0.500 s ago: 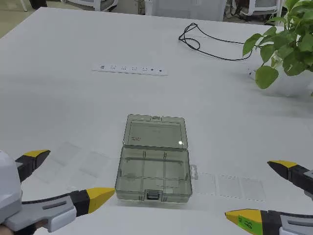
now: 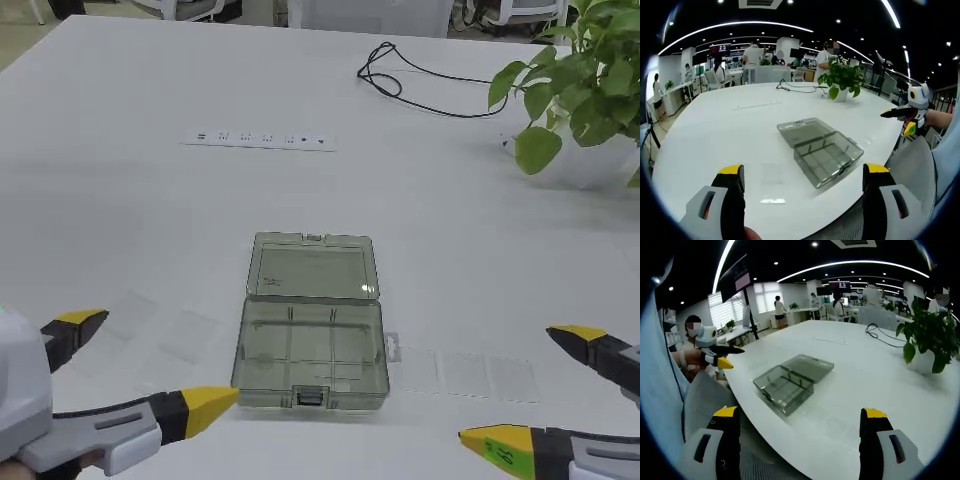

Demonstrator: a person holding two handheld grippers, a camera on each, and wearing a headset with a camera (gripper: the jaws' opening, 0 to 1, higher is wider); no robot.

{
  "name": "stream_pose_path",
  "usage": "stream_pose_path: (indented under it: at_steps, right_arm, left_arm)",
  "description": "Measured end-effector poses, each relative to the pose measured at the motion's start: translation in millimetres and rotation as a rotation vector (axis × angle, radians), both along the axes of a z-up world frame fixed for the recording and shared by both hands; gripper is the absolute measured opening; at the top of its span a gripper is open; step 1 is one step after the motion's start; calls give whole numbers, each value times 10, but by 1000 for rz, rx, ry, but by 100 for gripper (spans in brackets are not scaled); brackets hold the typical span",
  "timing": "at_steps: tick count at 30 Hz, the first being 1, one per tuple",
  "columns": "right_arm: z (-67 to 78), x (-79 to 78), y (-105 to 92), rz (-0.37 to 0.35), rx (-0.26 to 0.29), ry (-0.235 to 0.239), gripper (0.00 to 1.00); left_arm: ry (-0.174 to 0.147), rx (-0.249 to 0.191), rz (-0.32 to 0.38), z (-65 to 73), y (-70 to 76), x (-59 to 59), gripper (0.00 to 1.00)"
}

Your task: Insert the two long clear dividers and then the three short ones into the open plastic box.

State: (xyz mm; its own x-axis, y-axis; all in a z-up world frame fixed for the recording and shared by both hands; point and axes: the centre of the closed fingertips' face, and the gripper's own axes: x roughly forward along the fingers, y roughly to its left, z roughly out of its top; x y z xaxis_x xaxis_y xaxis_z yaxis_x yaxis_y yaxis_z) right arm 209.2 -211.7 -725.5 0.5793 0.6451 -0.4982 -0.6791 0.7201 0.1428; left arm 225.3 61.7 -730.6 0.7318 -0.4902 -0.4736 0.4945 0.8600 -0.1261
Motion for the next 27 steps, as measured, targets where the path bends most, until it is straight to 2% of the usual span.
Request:
stream_pose_path:
  at_steps: [3, 5, 13, 27]
  right_arm:
    - [8, 8, -7, -7, 7, -2, 100]
    - [-19, 0, -20, 2, -28, -7, 100]
    - [1, 12, 21, 8, -11, -10, 100]
    - [5, 24, 17, 11, -12, -8, 100]
  left_arm:
    - [-1, 3, -2, 9, 0, 10, 100]
    - [-1, 0, 3, 13, 6, 19, 100]
    - [-2, -7, 2, 17, -27, 15, 100]
    - [-3, 0, 2, 23, 9, 5, 100]
